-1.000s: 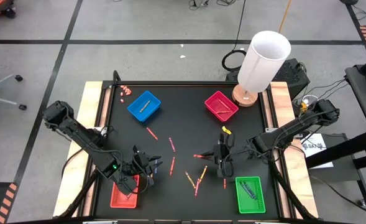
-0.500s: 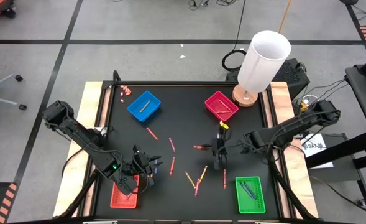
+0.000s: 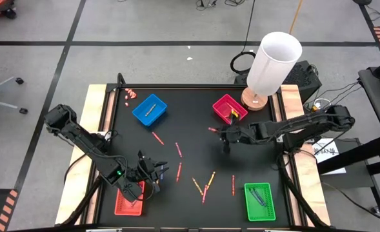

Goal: Sort crayons
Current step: Put the orange crayon into the red bin

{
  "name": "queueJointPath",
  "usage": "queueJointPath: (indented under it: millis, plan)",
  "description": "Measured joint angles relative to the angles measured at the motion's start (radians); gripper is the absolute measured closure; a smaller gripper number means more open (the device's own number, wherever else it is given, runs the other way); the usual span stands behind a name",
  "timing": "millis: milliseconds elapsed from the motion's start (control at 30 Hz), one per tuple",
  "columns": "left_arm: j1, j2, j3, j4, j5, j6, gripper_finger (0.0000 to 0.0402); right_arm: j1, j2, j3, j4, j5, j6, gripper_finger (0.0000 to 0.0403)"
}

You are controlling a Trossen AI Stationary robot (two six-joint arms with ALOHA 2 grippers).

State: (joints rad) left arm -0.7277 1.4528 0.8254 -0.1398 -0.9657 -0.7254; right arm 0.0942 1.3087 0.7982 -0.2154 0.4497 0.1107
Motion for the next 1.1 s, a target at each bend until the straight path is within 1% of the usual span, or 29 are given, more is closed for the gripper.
queueJointPath:
  millis: [200,267,333,467,567,800,900,1100]
  plan:
    - [0.0,0.0,0.0,-0.002,0.0,0.0,0.0301,-0.067,0.0,0.0,-0.068,0.0,0.039,0.04]
    - [0.0,0.0,0.0,-0.002,0.0,0.0,0.0301,-0.081,0.0,0.0,-0.074,0.019,0.038,0.0397]
    - [0.0,0.0,0.0,-0.002,0.0,0.0,0.0301,-0.093,0.0,0.0,-0.079,0.073,0.035,0.0394]
    - [0.0,0.0,0.0,-0.002,0.0,0.0,0.0301,-0.136,0.0,-0.002,-0.119,0.246,0.052,0.0393]
    - [0.0,0.0,0.0,-0.002,0.0,0.0,0.0301,-0.175,0.0,-0.038,-0.102,0.306,0.086,0.0393]
    - [0.0,0.0,0.0,-0.003,0.0,0.0,0.0301,-0.251,0.001,-0.157,0.037,0.305,0.103,0.0392]
    - [0.0,0.0,0.0,-0.003,0.0,0.0,0.0301,-0.272,0.001,-0.188,0.084,0.304,0.106,0.0392]
    - [0.0,0.0,0.0,-0.003,0.0,0.0,0.0301,-0.302,0.001,-0.223,0.122,0.304,0.103,0.0392]
